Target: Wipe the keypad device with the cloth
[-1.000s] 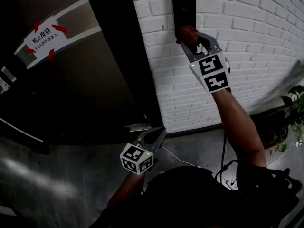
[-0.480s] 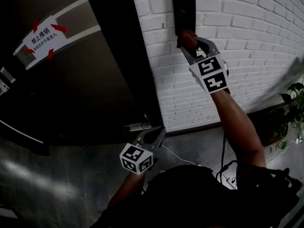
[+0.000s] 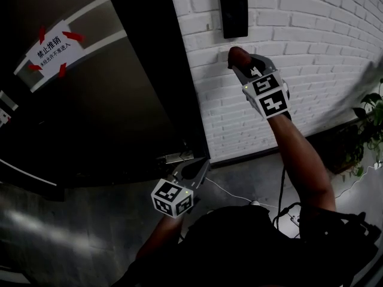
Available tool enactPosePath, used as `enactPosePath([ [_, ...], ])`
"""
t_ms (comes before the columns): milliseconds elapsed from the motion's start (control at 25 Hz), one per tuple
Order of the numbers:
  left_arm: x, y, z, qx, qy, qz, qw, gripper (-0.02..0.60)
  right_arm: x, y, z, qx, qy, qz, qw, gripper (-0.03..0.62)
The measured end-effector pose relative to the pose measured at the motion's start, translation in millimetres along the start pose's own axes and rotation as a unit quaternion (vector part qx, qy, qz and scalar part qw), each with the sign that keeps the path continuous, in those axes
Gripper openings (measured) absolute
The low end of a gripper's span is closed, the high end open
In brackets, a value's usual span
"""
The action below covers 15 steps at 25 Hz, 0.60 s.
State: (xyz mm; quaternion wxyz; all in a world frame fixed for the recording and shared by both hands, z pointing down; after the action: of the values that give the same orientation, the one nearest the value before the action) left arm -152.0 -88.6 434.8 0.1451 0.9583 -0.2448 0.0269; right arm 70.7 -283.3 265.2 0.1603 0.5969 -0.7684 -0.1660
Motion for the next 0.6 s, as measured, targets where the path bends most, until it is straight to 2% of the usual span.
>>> enactPosePath([
  [280, -11, 6, -5, 0.007, 0.017, -0.032, 0.9993, 0.017, -48, 21, -24, 0.013, 0.021, 0.003, 1.0, 0.155],
  [600, -5, -8, -12, 0.018, 0.014, -0.046, 0.9987, 0.017, -146, 38, -64, 0.091, 0.004, 0.068, 0.994, 0.156],
])
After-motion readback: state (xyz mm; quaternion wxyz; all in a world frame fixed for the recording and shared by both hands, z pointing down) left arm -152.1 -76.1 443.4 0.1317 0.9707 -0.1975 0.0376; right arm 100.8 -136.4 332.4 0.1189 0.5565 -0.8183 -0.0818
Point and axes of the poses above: the fingertips, and each gripper's own axes: x forward along the fingers, y to its left, z out of its top, the point moved 10 cm from there along -x, backward along the fingers, and after that the axes turned 13 degrees about -z, right-handed, at the moved point
